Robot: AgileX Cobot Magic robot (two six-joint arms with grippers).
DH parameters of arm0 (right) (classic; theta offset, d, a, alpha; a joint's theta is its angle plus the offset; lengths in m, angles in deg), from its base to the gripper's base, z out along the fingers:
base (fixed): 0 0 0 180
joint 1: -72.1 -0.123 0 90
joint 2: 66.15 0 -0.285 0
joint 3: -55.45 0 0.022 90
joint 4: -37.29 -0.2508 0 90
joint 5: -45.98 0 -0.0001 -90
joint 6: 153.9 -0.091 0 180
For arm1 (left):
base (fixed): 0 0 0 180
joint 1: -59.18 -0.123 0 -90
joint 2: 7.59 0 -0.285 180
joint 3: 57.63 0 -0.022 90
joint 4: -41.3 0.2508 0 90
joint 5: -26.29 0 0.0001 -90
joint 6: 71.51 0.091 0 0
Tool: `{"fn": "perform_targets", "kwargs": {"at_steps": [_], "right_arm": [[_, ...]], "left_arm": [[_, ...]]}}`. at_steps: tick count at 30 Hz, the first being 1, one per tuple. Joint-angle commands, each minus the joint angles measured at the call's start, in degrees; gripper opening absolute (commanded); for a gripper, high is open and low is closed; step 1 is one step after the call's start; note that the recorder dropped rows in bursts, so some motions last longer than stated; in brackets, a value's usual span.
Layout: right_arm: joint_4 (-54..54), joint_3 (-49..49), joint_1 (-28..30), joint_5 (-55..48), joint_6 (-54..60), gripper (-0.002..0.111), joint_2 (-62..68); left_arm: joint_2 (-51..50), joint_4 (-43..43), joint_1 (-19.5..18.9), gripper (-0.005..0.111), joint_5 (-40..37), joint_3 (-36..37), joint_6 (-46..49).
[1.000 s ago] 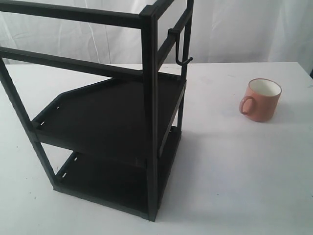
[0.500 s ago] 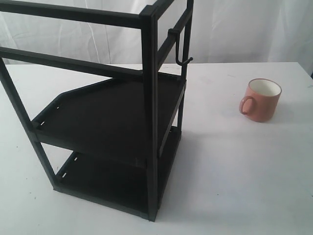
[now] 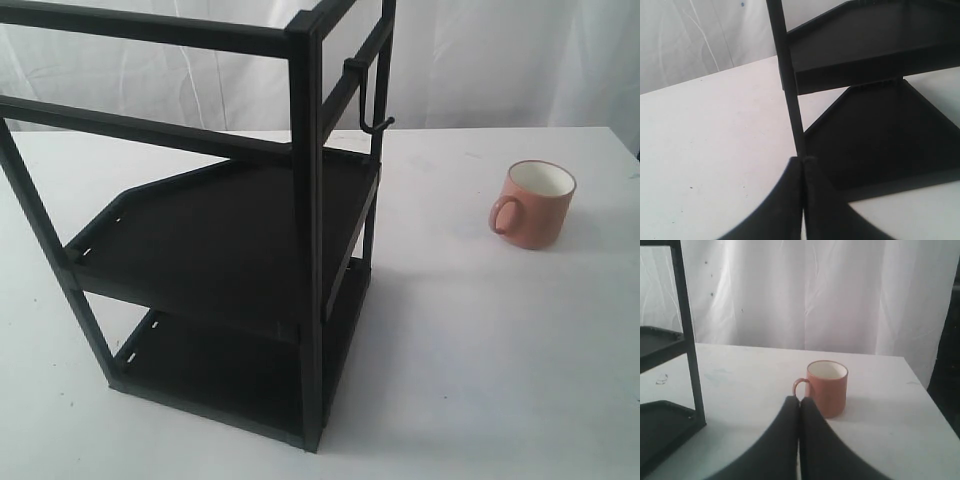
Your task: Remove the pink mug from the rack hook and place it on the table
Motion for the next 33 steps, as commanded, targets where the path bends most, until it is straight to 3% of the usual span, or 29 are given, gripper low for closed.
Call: {"fn": "perform_targets", "kwargs": {"at_steps": [1,8,33], "right_arm": [[0.7,3.58,0.34,0.66,-0.65,0.0,-0.26],[4.96,8.9,0.34,1.18,-10.85,0.0,-0.26],[6.15,11.1,0.34,3.31,-8.75,0.0,-0.26]], "left_arm": [[0.29,-0.53,-0.07,0.0,0.34,0.25,0.02],[0.29,-0.53,-0.07,0.0,0.34,0.25,0.02],[0.29,-0.53,-0.07,0.0,0.34,0.25,0.02]]}}
